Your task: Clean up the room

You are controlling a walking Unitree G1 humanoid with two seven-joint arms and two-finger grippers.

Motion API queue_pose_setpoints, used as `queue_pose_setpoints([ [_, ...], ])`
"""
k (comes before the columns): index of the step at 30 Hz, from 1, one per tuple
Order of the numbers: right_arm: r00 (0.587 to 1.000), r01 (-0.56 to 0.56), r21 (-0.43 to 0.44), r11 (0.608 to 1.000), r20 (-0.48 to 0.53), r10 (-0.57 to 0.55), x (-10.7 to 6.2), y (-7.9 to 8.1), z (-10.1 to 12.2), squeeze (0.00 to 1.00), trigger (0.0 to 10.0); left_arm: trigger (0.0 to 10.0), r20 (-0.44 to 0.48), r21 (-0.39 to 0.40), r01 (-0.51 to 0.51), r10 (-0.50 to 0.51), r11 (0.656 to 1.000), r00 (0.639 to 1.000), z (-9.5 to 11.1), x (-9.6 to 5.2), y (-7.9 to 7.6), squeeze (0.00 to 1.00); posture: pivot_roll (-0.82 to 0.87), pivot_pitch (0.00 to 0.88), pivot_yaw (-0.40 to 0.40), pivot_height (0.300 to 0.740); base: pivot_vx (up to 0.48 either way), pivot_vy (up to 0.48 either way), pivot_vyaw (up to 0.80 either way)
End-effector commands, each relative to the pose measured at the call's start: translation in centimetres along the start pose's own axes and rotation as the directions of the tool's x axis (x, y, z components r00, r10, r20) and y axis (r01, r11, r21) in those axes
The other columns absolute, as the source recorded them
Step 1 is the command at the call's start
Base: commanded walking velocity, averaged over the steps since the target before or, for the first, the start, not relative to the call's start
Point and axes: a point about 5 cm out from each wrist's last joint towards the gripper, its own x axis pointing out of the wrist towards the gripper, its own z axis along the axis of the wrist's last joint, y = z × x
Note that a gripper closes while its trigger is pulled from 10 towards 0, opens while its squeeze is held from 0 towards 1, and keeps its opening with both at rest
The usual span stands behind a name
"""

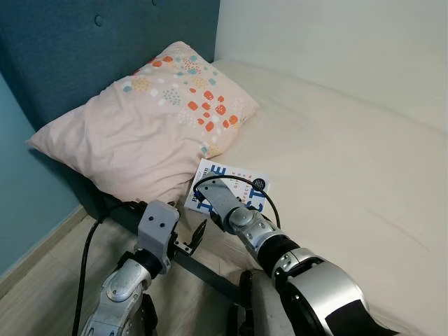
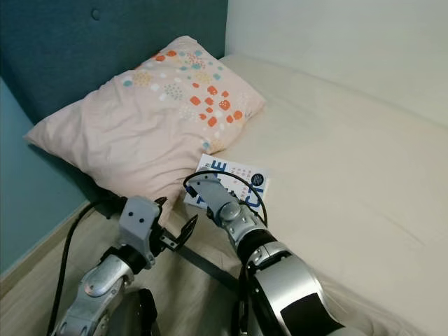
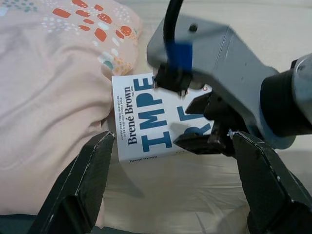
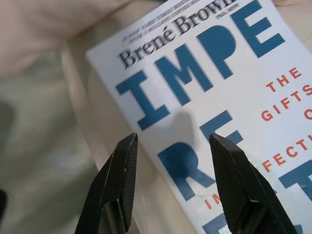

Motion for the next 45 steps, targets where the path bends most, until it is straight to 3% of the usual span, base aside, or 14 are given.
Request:
queue_pose_setpoints([
  [1,1.0,0.007,0.065,0.998,0.022,-0.008,-0.1,-0.4,0.7,0.0,10.0,10.0,-0.019,0.006,-0.002,0.002,1.0,1.0,-0.4,-0.2,0.1,0.0,0.06,0.264,-0.131,0.552,0.0,0.0,0.0],
  [3,0.996,0.025,0.15,0.988,0.078,-0.037,-0.2,-1.4,1.7,0.0,10.0,10.0,-0.047,-0.002,-0.057,0.057,0.998,0.997,-0.9,-0.1,0.6,0.0,0.05,0.249,-0.127,0.552,0.0,0.0,0.0],
  [4,0.996,0.025,0.15,0.988,0.078,-0.037,-0.2,-1.4,1.7,0.0,10.0,10.0,-0.047,-0.002,-0.057,0.057,0.998,0.997,-0.9,-0.1,0.6,0.0,0.05,0.249,-0.127,0.552,0.0,0.0,0.0],
  [5,0.989,0.051,0.2,0.978,0.123,-0.076,-0.4,-2.4,2.1,0.0,10.0,10.0,-0.092,-0.009,-0.121,0.12,0.993,0.988,-1.7,-0.1,1.3,0.0,0.04,0.231,-0.121,0.552,0.0,0.0,0.0],
  [10,0.976,0.106,0.251,0.962,0.157,-0.149,-0.6,-3.7,1.5,0.0,10.0,10.0,-0.133,-0.005,-0.199,0.196,0.98,0.972,-2.5,0.0,1.8,0.0,0.03,0.209,-0.107,0.552,0.0,0.0,0.0],
  [15,0.945,0.191,0.335,0.923,0.192,-0.265,-1.2,-5.5,-1.9,0.0,10.0,10.0,-0.201,0.027,-0.323,0.322,0.946,0.925,-3.9,0.0,2.3,0.0,0.01,0.189,-0.073,0.552,0.0,0.0,0.0],
  [22,0.962,0.167,0.454,0.875,0.119,-0.246,-1.7,-6.3,-6.4,0.0,10.0,10.0,-0.213,-0.023,-0.308,0.297,0.951,0.931,-4.3,0.5,1.1,0.0,-0.01,0.206,-0.052,0.552,0.0,0.0,0.0],
  [33,0.97,0.118,0.484,0.867,0.13,-0.204,-1.7,-6.7,-6.6,0.0,10.0,10.0,-0.252,-0.087,-0.317,0.287,0.944,0.924,-4.8,1.0,1.3,0.0,0.01,0.238,-0.061,0.552,0.0,0.0,0.0],
  [38,0.995,0.036,0.447,0.894,0.065,-0.073,-1.6,-5.3,-8.4,0.0,10.0,10.0,-0.243,-0.082,-0.325,0.297,0.942,0.923,-4.6,0.5,1.7,0.0,0.03,0.246,-0.072,0.552,0.0,0.0,0.0],
  [45,0.999,0.038,0.4,0.916,-0.004,-0.04,-1.9,-5.7,-10.0,0.0,10.0,10.0,-0.236,-0.077,-0.32,0.295,0.944,0.926,-4.5,0.0,2.1,0.0,0.03,0.236,-0.075,0.552,0.0,0.0,0.0],
])
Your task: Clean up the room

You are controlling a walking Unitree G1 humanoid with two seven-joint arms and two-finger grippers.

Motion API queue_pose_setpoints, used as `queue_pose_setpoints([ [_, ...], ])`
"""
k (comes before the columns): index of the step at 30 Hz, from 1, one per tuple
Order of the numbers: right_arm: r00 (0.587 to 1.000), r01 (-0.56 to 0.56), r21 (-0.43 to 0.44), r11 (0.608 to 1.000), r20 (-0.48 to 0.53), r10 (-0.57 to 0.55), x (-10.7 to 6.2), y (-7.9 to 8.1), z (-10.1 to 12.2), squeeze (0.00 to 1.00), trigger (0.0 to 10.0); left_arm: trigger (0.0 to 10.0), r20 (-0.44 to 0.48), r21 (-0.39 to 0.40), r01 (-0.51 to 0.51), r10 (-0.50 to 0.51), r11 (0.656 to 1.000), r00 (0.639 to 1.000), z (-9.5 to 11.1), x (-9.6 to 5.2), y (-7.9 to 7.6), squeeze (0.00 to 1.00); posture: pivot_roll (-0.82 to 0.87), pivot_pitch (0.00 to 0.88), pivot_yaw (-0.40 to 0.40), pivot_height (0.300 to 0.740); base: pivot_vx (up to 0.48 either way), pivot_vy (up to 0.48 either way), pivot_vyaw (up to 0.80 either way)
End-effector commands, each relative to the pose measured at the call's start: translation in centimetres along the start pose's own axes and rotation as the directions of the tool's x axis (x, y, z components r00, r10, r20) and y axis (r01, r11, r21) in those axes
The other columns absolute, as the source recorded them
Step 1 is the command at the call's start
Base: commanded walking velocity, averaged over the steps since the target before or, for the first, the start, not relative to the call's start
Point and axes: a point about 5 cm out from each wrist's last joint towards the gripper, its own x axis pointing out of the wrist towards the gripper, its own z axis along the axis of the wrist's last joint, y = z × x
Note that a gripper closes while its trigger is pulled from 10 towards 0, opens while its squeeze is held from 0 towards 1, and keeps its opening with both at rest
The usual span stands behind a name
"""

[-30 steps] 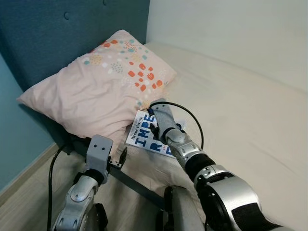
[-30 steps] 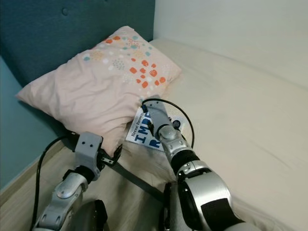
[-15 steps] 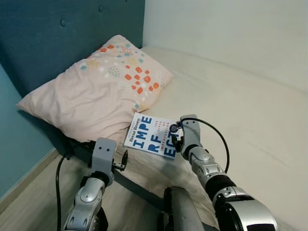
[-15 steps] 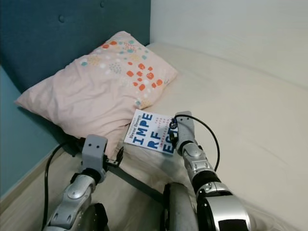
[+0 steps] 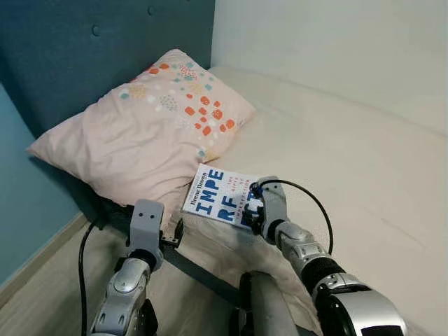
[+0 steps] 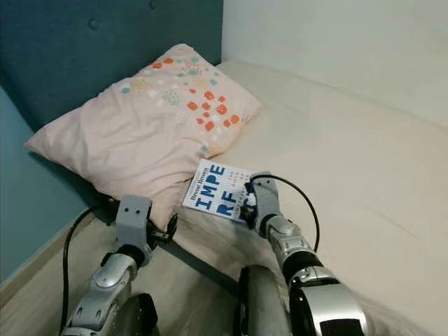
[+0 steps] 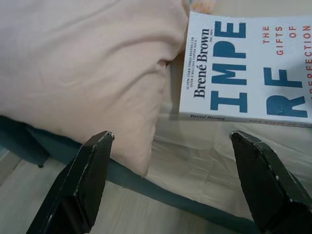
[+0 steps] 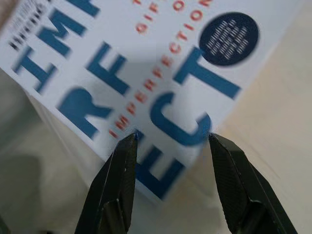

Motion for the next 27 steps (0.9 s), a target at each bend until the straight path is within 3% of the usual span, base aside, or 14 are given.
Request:
queue_pose_setpoints([
  [1,0.998,0.0,-0.001,1.0,-0.06,0.0,-0.3,-0.3,-1.6,0.0,10.0,10.0,-0.018,-0.001,0.004,-0.004,1.0,1.0,-0.4,-0.4,0.2,0.0,0.03,0.236,-0.075,0.552,0.0,0.0,0.0],
  [12,0.984,-0.12,-0.041,0.992,-0.139,0.113,-0.7,0.3,-3.6,0.0,10.0,10.0,-0.011,0.016,0.028,-0.028,0.999,1.0,-0.2,-0.3,0.2,0.0,0.03,0.226,-0.072,0.552,0.0,0.0,0.0],
  [27,0.958,-0.28,-0.019,0.96,-0.073,0.278,-0.5,2.6,-3.1,0.0,10.0,10.0,-0.006,0.03,0.023,-0.023,0.999,1.0,-0.1,-0.4,0.8,0.0,0.04,0.22,-0.076,0.552,0.0,0.0,0.0],
])
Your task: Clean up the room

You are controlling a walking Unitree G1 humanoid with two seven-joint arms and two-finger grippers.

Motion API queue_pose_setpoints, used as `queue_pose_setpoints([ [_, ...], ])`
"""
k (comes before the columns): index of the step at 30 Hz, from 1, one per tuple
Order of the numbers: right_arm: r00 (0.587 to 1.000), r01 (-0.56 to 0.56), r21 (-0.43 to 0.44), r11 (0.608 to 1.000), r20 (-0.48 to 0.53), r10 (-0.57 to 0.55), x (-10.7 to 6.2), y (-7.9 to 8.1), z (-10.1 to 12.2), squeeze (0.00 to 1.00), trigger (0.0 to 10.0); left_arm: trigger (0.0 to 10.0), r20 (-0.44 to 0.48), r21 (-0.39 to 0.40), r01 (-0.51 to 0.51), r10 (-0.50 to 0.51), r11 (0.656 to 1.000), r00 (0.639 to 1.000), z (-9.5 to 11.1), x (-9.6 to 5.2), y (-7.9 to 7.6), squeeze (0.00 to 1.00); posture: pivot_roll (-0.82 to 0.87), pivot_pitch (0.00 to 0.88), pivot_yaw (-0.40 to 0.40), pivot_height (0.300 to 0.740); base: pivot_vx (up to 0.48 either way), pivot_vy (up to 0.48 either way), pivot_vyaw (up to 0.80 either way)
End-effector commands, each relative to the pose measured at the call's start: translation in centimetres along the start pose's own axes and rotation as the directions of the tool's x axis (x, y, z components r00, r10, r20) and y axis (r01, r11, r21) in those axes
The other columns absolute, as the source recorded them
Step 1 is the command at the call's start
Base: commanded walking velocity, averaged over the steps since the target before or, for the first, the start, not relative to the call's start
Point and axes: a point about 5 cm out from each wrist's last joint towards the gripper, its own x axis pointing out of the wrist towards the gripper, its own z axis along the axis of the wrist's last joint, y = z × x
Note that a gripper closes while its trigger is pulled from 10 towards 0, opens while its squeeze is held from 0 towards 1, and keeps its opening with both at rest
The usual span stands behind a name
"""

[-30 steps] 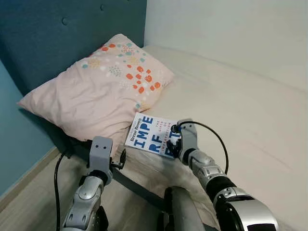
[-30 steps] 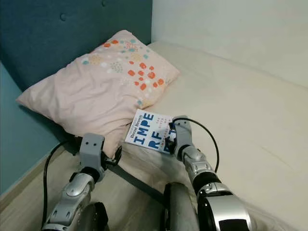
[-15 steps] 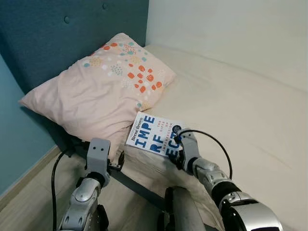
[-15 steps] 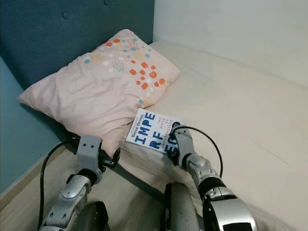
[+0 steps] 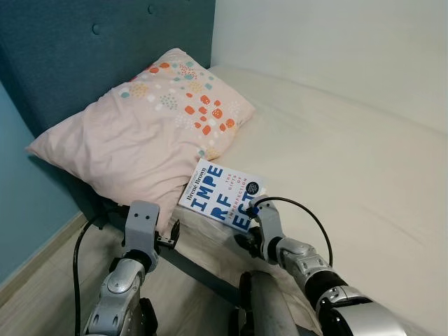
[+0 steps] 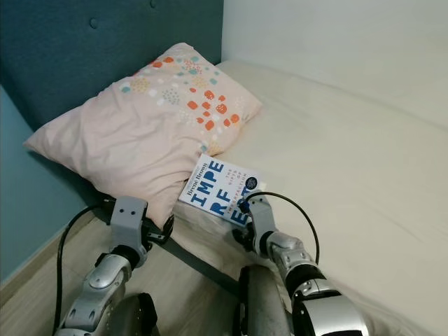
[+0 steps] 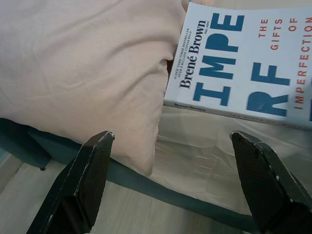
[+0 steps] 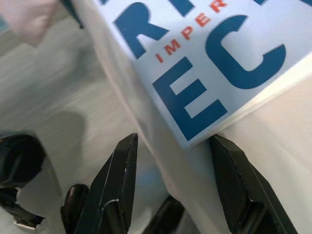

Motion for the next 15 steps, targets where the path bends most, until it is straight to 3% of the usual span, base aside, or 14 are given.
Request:
queue_pose_setpoints([
  [1,1.0,-0.016,0.01,1.0,0.002,0.016,0.0,0.3,-0.5,0.0,10.0,10.0,-0.006,0.01,0.007,-0.007,1.0,1.0,-0.2,-0.3,0.1,0.0,0.04,0.22,-0.076,0.552,0.0,0.0,0.0],
  [9,0.989,-0.15,-0.064,0.987,-0.018,0.149,0.3,2.2,-1.2,0.0,10.0,10.0,0.003,0.008,0.019,-0.019,1.0,1.0,0.0,-0.3,0.1,0.0,0.04,0.214,-0.077,0.552,0.0,0.0,0.0],
  [15,0.982,-0.188,-0.1,0.977,-0.042,0.184,0.0,2.5,-2.3,0.0,10.0,10.0,0.013,-0.005,0.066,-0.066,0.998,0.998,0.1,-0.5,-0.7,0.0,0.04,0.208,-0.075,0.552,0.0,0.0,0.0],
])
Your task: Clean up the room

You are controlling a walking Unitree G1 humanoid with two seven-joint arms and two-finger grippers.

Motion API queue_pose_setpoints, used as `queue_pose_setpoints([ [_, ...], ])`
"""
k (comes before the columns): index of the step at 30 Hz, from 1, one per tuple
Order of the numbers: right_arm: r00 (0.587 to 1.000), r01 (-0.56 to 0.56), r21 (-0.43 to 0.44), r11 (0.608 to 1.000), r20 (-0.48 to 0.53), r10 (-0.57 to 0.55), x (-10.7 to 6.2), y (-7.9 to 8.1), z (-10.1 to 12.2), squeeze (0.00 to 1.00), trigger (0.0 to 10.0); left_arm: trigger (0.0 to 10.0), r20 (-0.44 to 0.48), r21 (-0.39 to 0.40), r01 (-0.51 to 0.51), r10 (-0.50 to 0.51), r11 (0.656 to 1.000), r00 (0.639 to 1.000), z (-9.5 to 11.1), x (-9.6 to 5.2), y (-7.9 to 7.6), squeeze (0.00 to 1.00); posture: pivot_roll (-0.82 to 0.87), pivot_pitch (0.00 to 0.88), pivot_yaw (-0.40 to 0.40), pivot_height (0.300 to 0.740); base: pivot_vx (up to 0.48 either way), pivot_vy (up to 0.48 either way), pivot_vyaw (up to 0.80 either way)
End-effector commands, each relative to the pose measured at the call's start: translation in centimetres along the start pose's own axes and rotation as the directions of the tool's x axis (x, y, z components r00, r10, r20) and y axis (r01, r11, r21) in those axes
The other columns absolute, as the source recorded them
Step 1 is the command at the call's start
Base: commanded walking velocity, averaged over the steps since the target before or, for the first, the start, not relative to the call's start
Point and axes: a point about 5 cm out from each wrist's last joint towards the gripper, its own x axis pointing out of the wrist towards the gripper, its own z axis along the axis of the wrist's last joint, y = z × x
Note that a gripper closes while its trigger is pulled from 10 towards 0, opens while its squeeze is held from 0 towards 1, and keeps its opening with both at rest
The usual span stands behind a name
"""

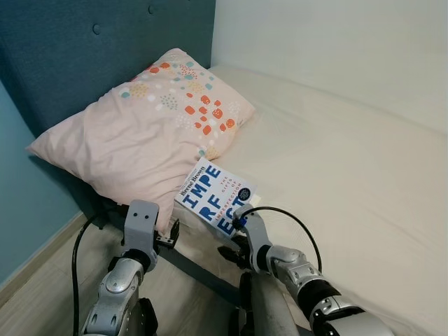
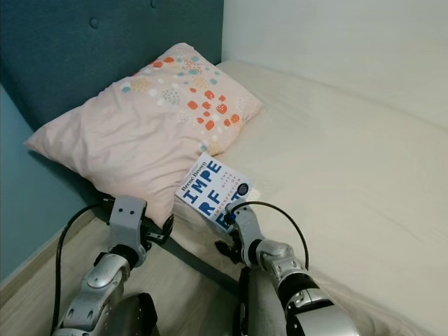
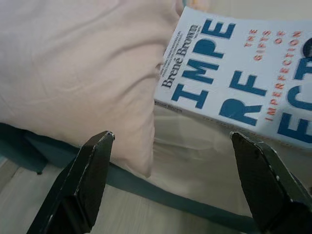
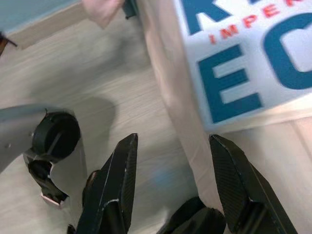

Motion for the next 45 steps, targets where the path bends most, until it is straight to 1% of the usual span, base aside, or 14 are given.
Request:
queue_pose_setpoints([
  [1,0.999,-0.017,-0.009,1.0,-0.029,0.017,-0.4,0.3,-1.4,0.0,10.0,10.0,-0.002,-0.006,0.037,-0.037,0.999,0.999,-0.2,-0.4,-0.8,0.0,0.04,0.209,-0.073,0.552,0.0,0.0,0.0],
  [8,0.995,0.093,0.02,0.995,0.019,-0.093,-1.3,-0.9,-1.9,0.0,10.0,10.0,-0.001,-0.011,0.049,-0.049,0.999,0.999,-0.3,-0.4,-1.4,0.0,0.03,0.213,-0.065,0.552,0.0,0.0,0.0],
  [10,0.99,0.125,0.085,0.989,0.053,-0.13,-1.8,-1.8,-1.7,0.0,10.0,10.0,-0.003,-0.008,0.055,-0.055,0.998,0.998,-0.4,-0.3,-1.4,0.0,0.03,0.215,-0.061,0.552,0.0,0.0,0.0],
  [12,0.991,0.105,0.124,0.987,0.065,-0.113,-2.0,-2.1,-1.6,0.0,10.0,10.0,-0.003,-0.006,0.059,-0.059,0.998,0.998,-0.3,-0.3,-1.4,0.0,0.03,0.215,-0.062,0.552,0.0,0.0,0.0],
  [15,0.989,0.11,0.124,0.986,0.085,-0.121,-2.1,-2.4,-1.1,0.0,10.0,10.0,-0.001,-0.004,0.06,-0.06,0.998,0.998,-0.2,-0.2,-1.4,0.0,0.04,0.216,-0.063,0.552,0.0,0.0,0.0],
  [25,0.936,0.288,0.17,0.943,0.158,-0.314,-3.2,-5.0,0.8,0.0,10.0,10.0,0.0,0.0,0.053,-0.053,0.999,0.999,-0.2,-0.4,-1.1,0.0,0.04,0.215,-0.068,0.552,0.0,0.0,0.0],
  [28,0.907,0.34,0.232,0.911,0.176,-0.383,-3.8,-6.1,1.3,0.0,10.0,10.0,0.002,0.001,0.056,-0.056,0.998,0.998,-0.2,-0.5,-1.2,0.0,0.04,0.214,-0.068,0.552,0.0,0.0,0.0],
  [30,0.907,0.337,0.243,0.91,0.176,-0.383,-3.9,-6.2,1.3,0.0,10.0,10.0,0.002,0.001,0.058,-0.058,0.998,0.998,-0.2,-0.4,-1.2,0.0,0.04,0.214,-0.068,0.552,0.0,0.0,0.0],
  [33,0.973,0.177,0.189,0.966,0.111,-0.2,-3.0,-4.6,0.6,0.0,10.0,10.0,0.003,-0.003,0.078,-0.078,0.997,0.997,-0.2,-0.5,-1.4,0.0,0.04,0.212,-0.068,0.552,0.0,0.0,0.0],
  [35,0.975,0.172,0.188,0.967,0.109,-0.194,-3.0,-4.6,0.6,0.0,10.0,10.0,0.003,-0.003,0.079,-0.079,0.997,0.997,-0.2,-0.5,-1.4,0.0,0.04,0.212,-0.068,0.552,0.0,0.0,0.0],
  [36,0.996,0.083,0.109,0.991,0.029,-0.087,-2.7,-3.7,-0.3,0.0,10.0,10.0,0.002,-0.003,0.087,-0.087,0.996,0.996,-0.2,-0.5,-1.5,0.0,0.04,0.213,-0.071,0.552,0.0,0.0,0.0],
  [37,0.996,0.083,0.109,0.991,0.029,-0.087,-2.7,-3.7,-0.3,0.0,10.0,10.0,0.002,-0.003,0.087,-0.087,0.996,0.996,-0.2,-0.5,-1.5,0.0,0.04,0.213,-0.071,0.552,0.0,0.0,0.0],
  [40,0.984,-0.119,0.015,0.993,-0.132,0.12,-2.5,-2.0,-1.7,0.0,10.0,10.0,0.0,-0.004,0.099,-0.099,0.995,0.995,-0.2,-0.7,-1.6,0.0,0.04,0.215,-0.075,0.552,0.0,0.0,0.0],
  [45,0.947,-0.259,-0.016,0.966,-0.202,0.25,-2.6,-1.2,-1.7,0.0,10.0,10.0,-0.003,-0.008,0.103,-0.103,0.995,0.995,-0.3,-0.8,-1.6,0.0,0.04,0.214,-0.078,0.552,0.0,0.0,0.0],
])
